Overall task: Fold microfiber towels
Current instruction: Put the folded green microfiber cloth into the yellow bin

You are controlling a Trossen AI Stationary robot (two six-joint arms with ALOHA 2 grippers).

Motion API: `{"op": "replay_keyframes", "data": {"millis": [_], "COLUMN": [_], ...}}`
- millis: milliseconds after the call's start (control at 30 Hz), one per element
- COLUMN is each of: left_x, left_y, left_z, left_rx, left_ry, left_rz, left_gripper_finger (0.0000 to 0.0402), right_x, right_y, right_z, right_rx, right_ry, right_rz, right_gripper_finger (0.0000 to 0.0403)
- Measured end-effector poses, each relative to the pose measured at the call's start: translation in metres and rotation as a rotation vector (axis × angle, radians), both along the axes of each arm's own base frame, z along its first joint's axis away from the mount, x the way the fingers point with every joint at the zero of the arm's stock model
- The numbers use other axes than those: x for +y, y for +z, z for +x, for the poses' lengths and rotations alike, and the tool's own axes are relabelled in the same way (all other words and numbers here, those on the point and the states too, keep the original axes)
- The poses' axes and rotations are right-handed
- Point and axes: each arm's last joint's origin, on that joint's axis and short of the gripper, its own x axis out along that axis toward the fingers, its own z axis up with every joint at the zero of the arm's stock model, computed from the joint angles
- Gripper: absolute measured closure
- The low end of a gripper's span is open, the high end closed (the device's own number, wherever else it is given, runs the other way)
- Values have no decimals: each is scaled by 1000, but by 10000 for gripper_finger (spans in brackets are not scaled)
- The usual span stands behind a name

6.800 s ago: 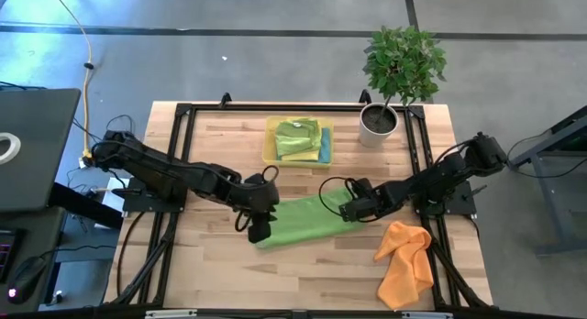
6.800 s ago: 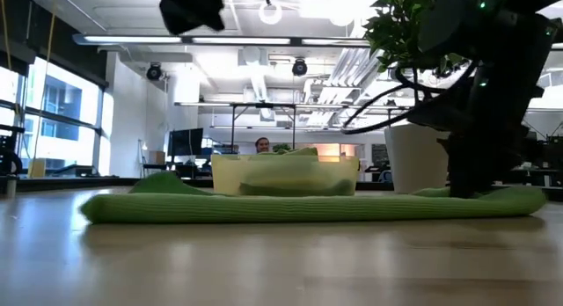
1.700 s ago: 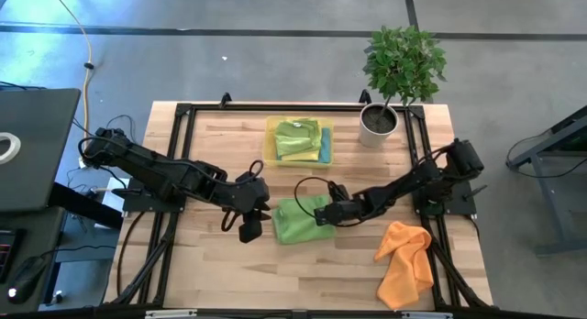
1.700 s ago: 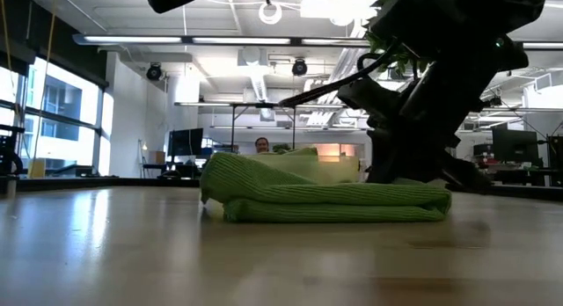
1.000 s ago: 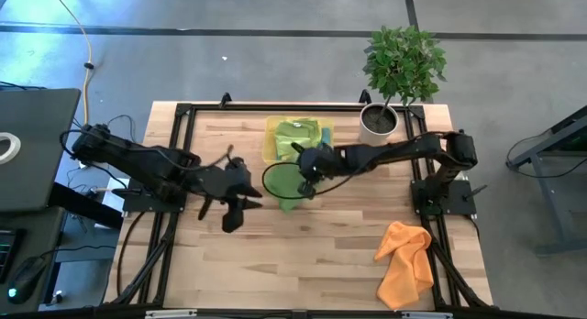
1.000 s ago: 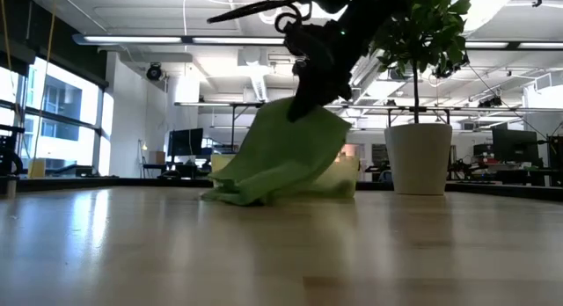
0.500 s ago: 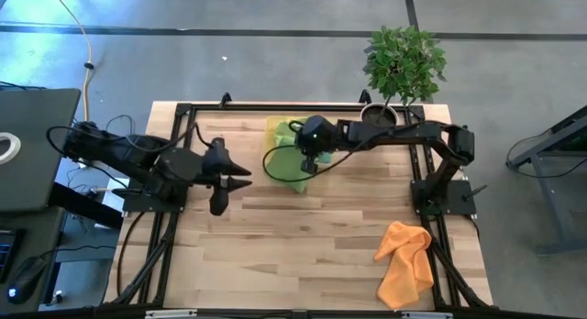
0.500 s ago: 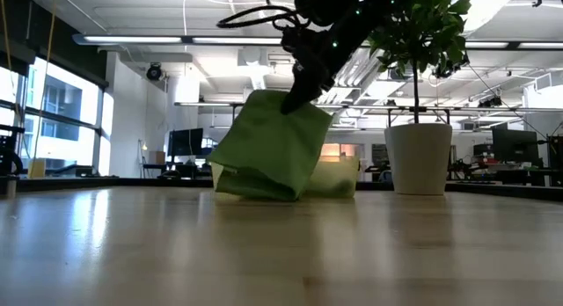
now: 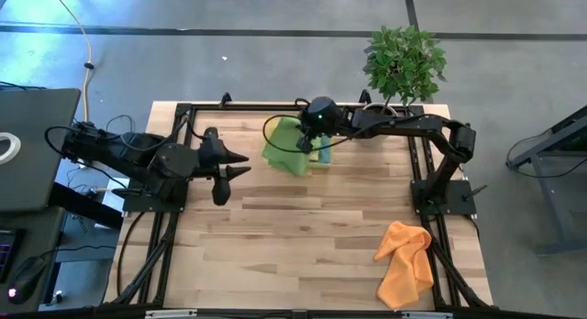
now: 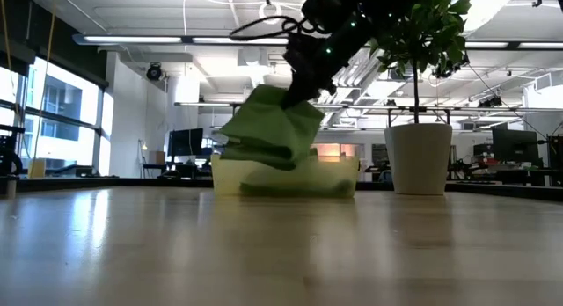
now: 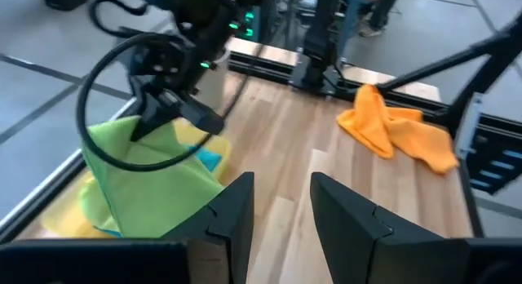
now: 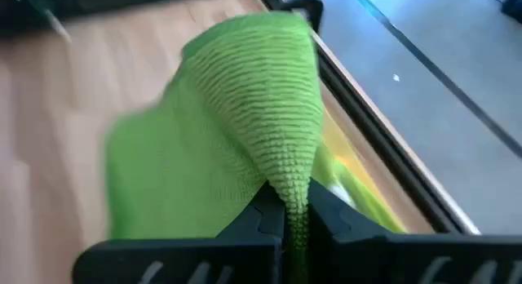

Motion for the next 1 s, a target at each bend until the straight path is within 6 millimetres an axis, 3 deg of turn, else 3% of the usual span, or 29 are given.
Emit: {"op": "replay_keyframes", "data": {"millis": [167,300,467,733,867,1000], "left_x": [9,15,19,19,19,19], "left_y": [0,0,0,-1,-2,-2], "left_z": [1,1,1,1,1,1], "left_rx": [-1,-1,0,13,22,23], "left_ry": [51,83,100,90,88,94], "left_rz": [5,5,2,-2,-2,2], "left_gripper_finger": [289,289,289,289,289,289], "right_x": [0,-5,-10,-18,-17,-19], "right_y": [-3,-21,-32,-26,-13,5], "right_z": [8,15,21,6,-1,-2], "right_rx": [-129,-185,-196,11,131,240], "right_ry": [-122,-305,-297,38,106,253], "right_rz": [143,286,323,121,52,-134], "right_gripper_finger": [403,403,403,403,402,402]}}
